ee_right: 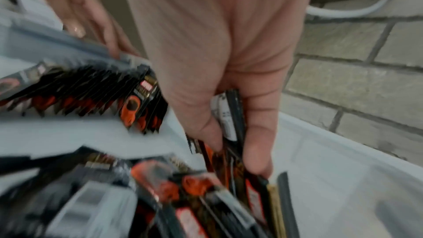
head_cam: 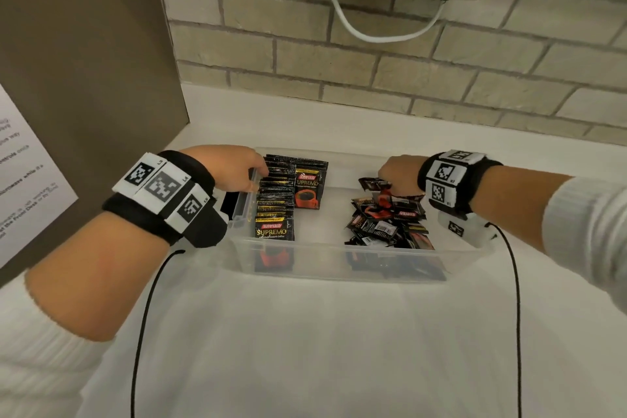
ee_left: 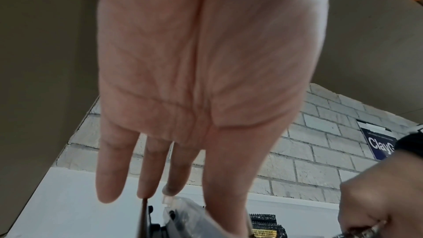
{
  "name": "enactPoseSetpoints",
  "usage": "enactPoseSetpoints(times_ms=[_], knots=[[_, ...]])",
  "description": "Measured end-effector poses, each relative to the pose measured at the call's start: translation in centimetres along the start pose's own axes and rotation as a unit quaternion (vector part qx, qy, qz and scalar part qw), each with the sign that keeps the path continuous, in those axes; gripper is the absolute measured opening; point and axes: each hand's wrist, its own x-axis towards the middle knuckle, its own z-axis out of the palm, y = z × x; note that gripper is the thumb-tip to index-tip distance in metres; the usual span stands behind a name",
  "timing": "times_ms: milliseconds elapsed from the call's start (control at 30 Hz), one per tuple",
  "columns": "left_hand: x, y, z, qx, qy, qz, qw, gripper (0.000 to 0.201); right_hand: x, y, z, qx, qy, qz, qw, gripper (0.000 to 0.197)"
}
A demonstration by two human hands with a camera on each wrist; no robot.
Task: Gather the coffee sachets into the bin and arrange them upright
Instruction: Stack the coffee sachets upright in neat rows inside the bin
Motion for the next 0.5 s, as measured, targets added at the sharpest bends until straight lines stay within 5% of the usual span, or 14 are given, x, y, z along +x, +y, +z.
enactPoseSetpoints(times_ms=[100, 200, 367, 500], knots=[[-0.6, 0.2, -0.5, -0.024, 0.023, 0.002, 0.999, 0.041, -1.3, 0.9, -1.7, 0.049, 0.042, 0.006, 0.998, 0.016], [-1.7, 1.3, -1.5, -0.099, 0.102, 0.031, 0.989, 0.038, -3.3, 1.4, -3.5, 0.225, 0.101, 0.004, 0.969, 0.011], [-3.0, 6.4, -1.7, -0.341, 0.139, 0.112, 0.923, 0.046, -5.5, -1.8, -4.9, 0.539, 0.202, -0.057, 0.815, 0.008], [-2.1, 8.8, 0.1, -0.453, 0.153, 0.130, 0.869, 0.062, -4.8, -5.2, -4.4, 0.645, 0.281, -0.047, 0.709, 0.017]])
